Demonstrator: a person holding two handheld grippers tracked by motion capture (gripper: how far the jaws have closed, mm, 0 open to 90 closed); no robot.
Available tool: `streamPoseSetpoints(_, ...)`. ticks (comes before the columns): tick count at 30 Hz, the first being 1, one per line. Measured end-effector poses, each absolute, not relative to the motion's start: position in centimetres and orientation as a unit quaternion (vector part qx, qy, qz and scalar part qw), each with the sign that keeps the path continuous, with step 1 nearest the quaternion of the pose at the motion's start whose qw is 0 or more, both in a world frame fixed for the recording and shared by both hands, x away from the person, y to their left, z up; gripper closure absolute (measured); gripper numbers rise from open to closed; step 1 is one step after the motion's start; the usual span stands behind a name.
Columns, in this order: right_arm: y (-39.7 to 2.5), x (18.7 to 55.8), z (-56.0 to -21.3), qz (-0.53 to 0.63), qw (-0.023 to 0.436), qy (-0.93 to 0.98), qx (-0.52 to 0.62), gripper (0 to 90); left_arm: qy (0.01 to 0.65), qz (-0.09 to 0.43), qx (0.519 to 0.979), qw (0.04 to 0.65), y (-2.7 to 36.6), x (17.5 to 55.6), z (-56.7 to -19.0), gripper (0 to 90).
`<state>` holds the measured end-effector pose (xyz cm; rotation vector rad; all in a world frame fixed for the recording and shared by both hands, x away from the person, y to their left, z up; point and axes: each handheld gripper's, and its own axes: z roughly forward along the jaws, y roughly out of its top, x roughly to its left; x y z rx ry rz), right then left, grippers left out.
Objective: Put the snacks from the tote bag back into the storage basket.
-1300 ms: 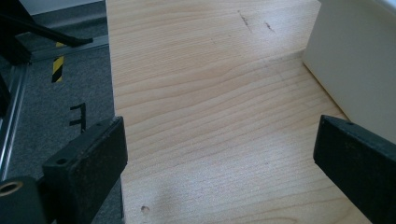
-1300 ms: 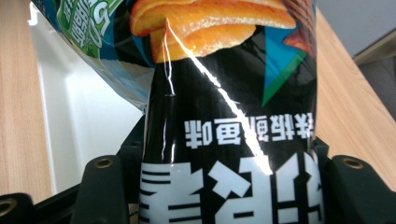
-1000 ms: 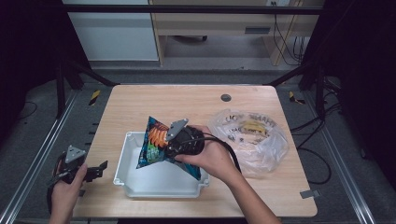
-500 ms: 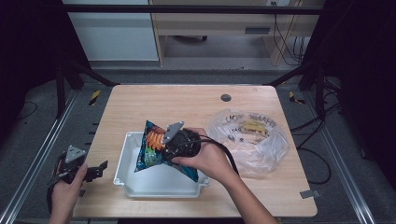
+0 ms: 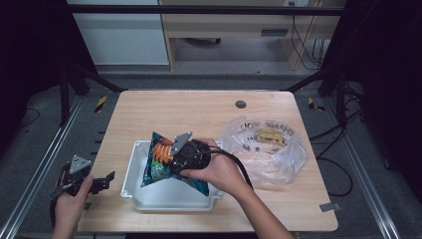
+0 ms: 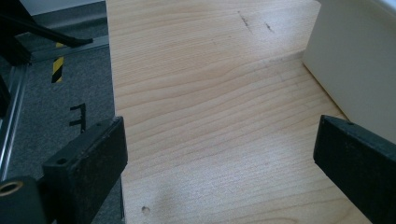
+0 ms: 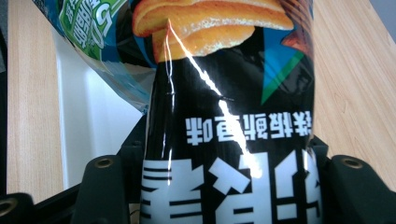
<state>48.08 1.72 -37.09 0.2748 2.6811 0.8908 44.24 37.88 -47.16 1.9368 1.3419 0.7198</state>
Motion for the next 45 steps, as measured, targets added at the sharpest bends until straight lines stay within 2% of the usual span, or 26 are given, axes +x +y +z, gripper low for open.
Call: streamPoseSetpoints(45, 3.3, 48.1, -39.0, 0.303, 0.131, 0.941, 0.077, 40.4, 0.514, 0.275, 0.741, 0.333, 37.9, 44.2, -47.2, 2.8)
